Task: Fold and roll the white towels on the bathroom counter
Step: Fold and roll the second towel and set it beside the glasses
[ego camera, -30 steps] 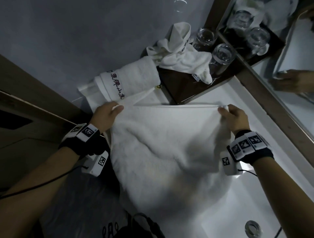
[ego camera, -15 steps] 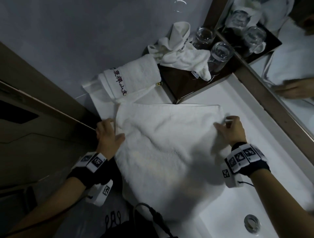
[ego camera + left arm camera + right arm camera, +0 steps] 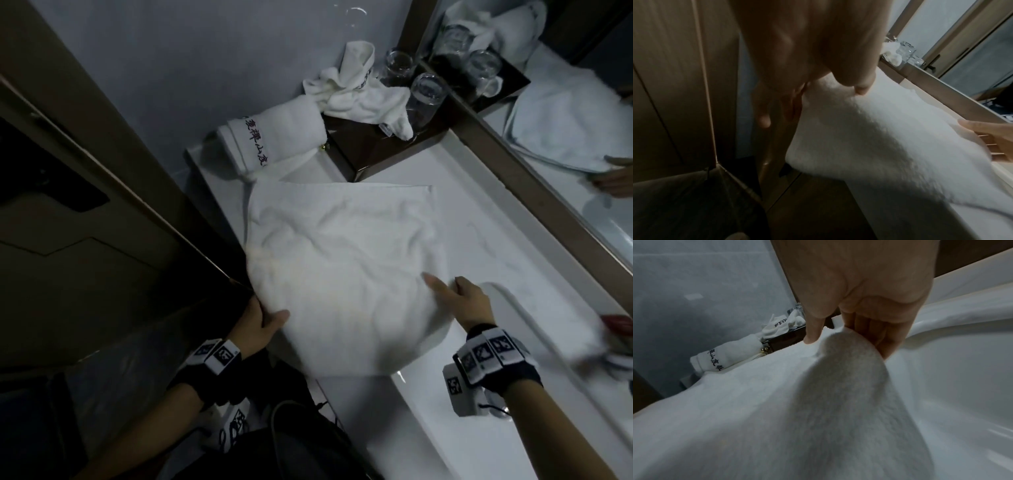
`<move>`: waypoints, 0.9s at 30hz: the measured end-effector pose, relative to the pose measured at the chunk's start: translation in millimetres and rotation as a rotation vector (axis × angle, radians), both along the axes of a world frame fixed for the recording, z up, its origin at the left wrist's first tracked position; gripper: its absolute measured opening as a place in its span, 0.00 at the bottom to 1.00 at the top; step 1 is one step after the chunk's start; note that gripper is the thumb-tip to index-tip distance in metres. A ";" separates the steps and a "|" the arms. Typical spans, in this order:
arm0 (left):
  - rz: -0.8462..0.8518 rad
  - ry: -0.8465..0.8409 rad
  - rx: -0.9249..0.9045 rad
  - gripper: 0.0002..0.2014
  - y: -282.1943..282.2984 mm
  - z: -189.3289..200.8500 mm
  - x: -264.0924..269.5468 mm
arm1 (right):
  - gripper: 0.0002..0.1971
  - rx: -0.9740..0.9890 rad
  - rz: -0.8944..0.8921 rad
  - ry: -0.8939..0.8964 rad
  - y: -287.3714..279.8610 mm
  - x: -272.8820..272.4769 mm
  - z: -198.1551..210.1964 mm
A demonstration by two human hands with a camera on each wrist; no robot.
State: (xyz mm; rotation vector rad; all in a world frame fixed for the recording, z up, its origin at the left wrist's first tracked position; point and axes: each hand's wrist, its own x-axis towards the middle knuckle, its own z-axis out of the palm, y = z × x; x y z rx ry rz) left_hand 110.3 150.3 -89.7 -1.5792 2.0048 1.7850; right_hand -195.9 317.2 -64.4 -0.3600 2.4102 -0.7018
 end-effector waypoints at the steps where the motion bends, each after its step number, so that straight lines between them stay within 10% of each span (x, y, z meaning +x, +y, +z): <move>1: -0.014 -0.011 0.022 0.30 6.0 -1.4 3.3 | 0.27 0.008 0.001 0.001 4.4 2.5 1.5; 27: 0.180 0.018 -0.006 0.04 50.4 -10.8 83.9 | 0.29 -0.172 0.003 -0.133 87.7 48.4 -6.3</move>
